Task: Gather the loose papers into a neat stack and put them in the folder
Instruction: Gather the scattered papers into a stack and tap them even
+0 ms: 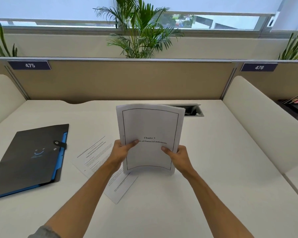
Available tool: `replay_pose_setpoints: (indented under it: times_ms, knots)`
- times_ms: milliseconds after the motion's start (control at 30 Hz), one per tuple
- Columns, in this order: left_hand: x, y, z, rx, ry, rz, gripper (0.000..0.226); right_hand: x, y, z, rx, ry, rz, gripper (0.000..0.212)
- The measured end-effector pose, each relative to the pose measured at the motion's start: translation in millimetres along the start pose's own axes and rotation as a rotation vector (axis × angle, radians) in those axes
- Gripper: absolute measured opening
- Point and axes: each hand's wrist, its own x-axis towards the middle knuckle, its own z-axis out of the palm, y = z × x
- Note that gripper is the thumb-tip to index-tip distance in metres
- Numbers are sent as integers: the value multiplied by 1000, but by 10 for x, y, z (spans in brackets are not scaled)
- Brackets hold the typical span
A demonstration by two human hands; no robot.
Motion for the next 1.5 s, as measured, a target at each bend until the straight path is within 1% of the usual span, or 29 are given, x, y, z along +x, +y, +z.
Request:
replay_pose_setpoints:
  times_ms: [67,100,200,267,400,500,600,633,700,800,833,900,1000,1100,1167,1233,1300,1367,1433,1500]
  knots:
    - [24,12,8,-25,107,-45,34,20,39,3,-13,19,0,14]
    - [31,22,7,-30,139,-57,32,30,53,11,-41,37,-20,12]
    - [24,59,-16,-22,117,-28,13,39,76,62,-178,90,-111,17]
    - [10,72,-37,-23,123,-39,11,25,69,101,-206,100,-152,16]
    - [0,43,-124,-39,161,-115,18,20,46,143,-193,88,-175,22]
    - [-13,2,-220,-30,211,-153,15,37,54,151,-186,64,-128,27]
    - [-26,-78,-340,12,351,-208,37,64,86,119,-168,46,-76,18]
    - [-45,-127,-394,63,413,-213,41,69,92,110,-157,36,-52,16]
    - [-101,-258,-533,287,533,-216,43,72,105,87,-135,32,-18,15]
    - [-200,-438,-759,638,615,-288,34,70,121,48,-122,49,4,16]
    - [-226,-477,-822,726,627,-319,38,67,127,33,-118,53,10,16]
    - [-270,-521,-916,902,644,-405,60,60,132,13,-114,58,18,16]
    - [-327,-523,-973,1059,651,-505,86,48,133,10,-116,68,24,17]
    - [-369,-547,-977,1119,623,-533,108,41,126,11,-108,84,26,18]
    - [-396,-566,-970,1137,635,-549,124,30,112,14,-103,85,23,18]
    - [-418,-588,-967,1135,650,-567,134,18,96,20,-107,84,19,17]
    - [-435,-615,-963,1077,681,-581,142,6,84,18,-114,82,13,16]
    - [-458,-646,-964,1038,716,-587,145,-4,84,7,-120,81,8,16]
    - [-476,-670,-965,1067,710,-591,139,-16,94,-7,-118,82,5,16]
    - [-475,-668,-960,1080,674,-587,126,-30,101,-16,-116,85,7,16]
